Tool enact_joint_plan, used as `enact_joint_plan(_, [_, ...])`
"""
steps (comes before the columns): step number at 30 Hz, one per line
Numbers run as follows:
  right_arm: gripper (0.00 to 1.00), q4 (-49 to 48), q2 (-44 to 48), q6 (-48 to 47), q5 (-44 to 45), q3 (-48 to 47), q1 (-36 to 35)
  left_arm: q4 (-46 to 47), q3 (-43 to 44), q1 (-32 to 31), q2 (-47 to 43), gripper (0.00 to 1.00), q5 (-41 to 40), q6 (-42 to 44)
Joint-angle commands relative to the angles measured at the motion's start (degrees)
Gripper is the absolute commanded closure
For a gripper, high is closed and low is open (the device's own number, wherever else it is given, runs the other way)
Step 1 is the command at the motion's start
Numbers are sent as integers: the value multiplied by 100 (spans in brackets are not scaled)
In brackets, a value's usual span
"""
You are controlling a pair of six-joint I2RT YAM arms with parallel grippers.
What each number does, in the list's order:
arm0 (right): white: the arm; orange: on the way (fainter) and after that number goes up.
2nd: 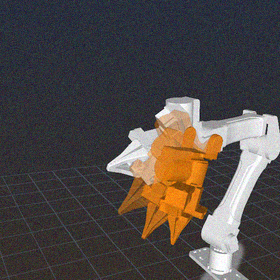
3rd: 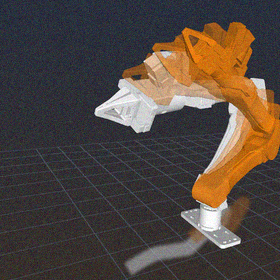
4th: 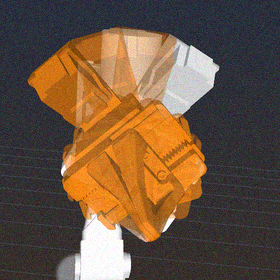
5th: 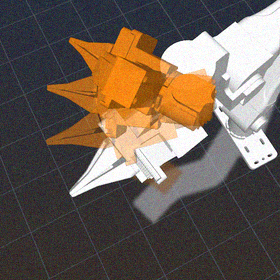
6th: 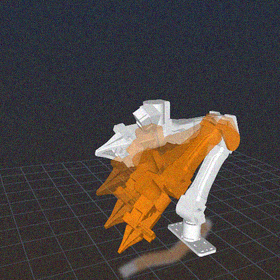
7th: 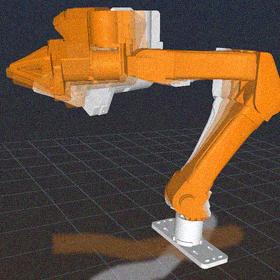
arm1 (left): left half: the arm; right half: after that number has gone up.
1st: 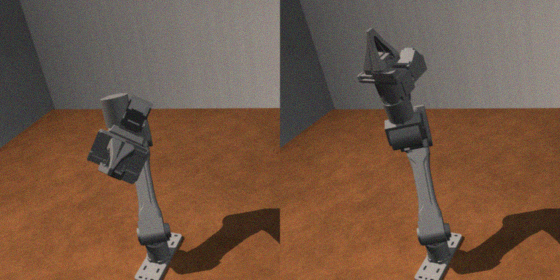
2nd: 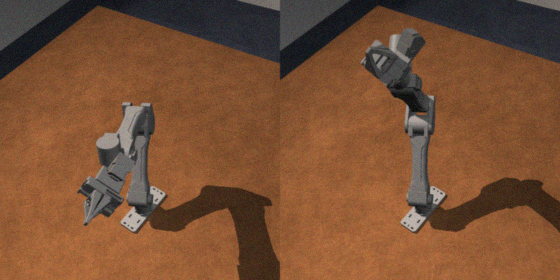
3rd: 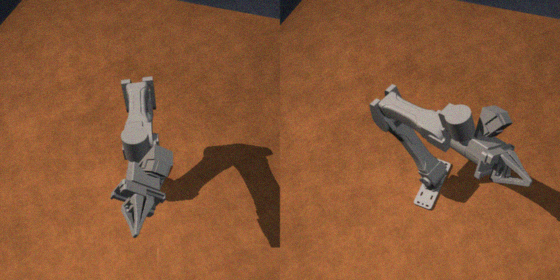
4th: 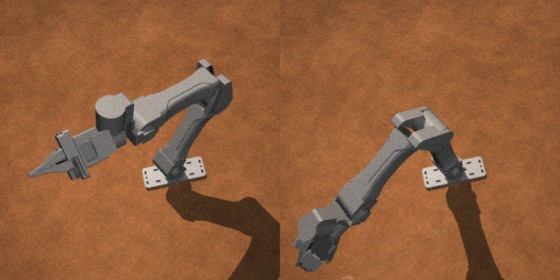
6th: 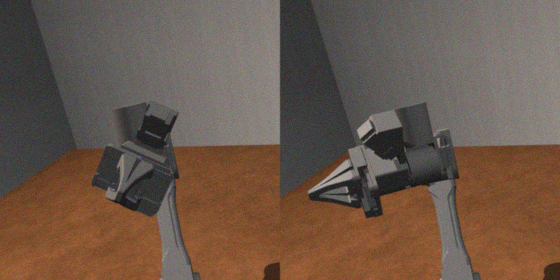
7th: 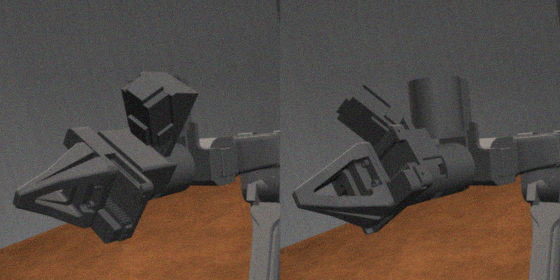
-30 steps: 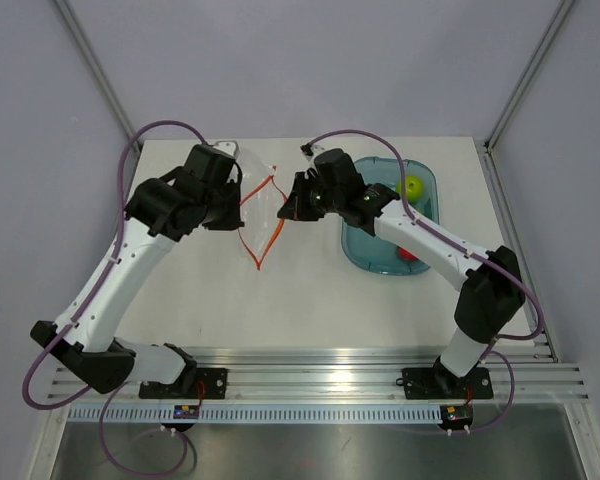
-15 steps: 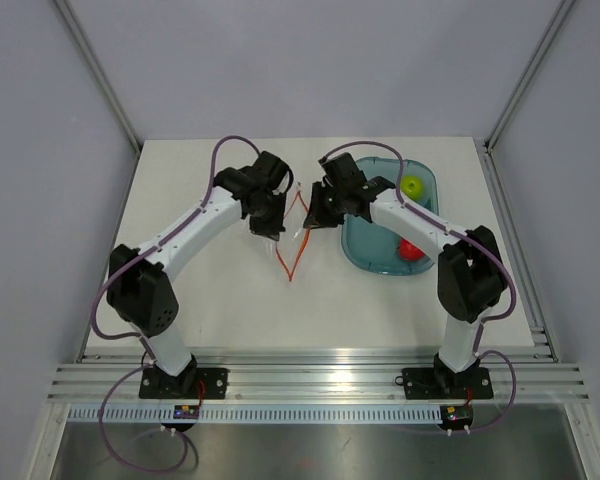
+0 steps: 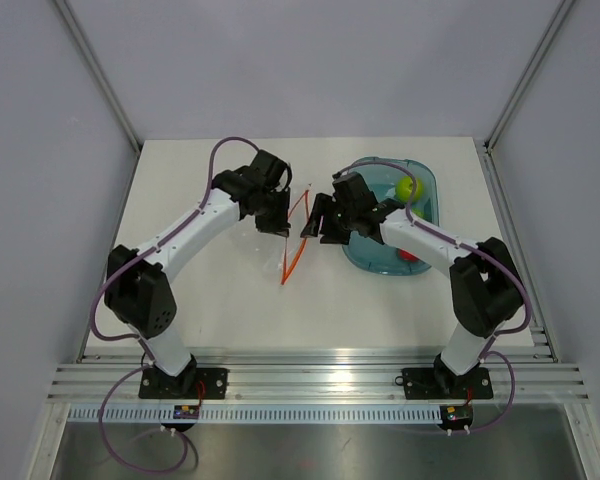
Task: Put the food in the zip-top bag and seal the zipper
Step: Open the zipper of the food storage bag at the center of the board.
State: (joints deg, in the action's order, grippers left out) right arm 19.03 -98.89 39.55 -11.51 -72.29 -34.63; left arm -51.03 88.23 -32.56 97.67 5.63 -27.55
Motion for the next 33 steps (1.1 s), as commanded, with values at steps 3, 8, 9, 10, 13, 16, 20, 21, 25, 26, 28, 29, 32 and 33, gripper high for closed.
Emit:
enact_joint_plan(3, [31, -846, 186, 518, 245, 180, -254, 365, 28, 48, -389, 100, 342, -189])
enact_joint_plan(8, [34, -1357, -42, 800, 315, 260, -307, 409, -60, 91, -503, 100, 500, -233])
enact_joint_plan(9, [40, -1427, -112, 809, 394, 251, -299, 418, -77, 100, -521, 100, 501, -233])
enact_joint_plan(10, [44, -1498, -121, 852, 430, 259, -298, 401, -95, 118, -547, 100, 509, -225])
enact_joint_plan(13, [77, -1745, -157, 861, 613, 242, -298, 418, -183, 179, -582, 100, 580, -216])
enact_joint_plan(16, [100, -1438, -236, 730, 782, -12, -298, 453, -279, 206, -635, 100, 554, -93])
enact_joint_plan(20, [100, -1305, -192, 677, 747, -48, -298, 663, -507, 197, -714, 56, 553, 4])
enact_joint_plan(21, [100, -1279, -192, 686, 729, -31, -290, 873, -726, 197, -818, 46, 562, -31])
enact_joint_plan(25, [100, -1208, -139, 738, 650, -57, -298, 1270, -1079, 197, -1004, 26, 483, -215])
enact_joint_plan(26, [100, -1156, -122, 747, 641, -74, -298, 1331, -1123, 197, -1021, 27, 483, -242])
enact_joint_plan(28, [100, -1156, -113, 791, 606, -101, -298, 1472, -1211, 162, -1057, 28, 518, -294])
enact_joint_plan(29, [100, -1138, -121, 782, 597, -101, -298, 1490, -1220, 127, -1074, 29, 492, -312])
enact_joint_plan(32, [100, -1112, -121, 791, 544, -154, -298, 1639, -1264, -22, -1136, 30, 282, -277])
enact_joint_plan(33, [100, -1112, -122, 791, 518, -154, -298, 1648, -1255, -58, -1136, 32, 90, -277])
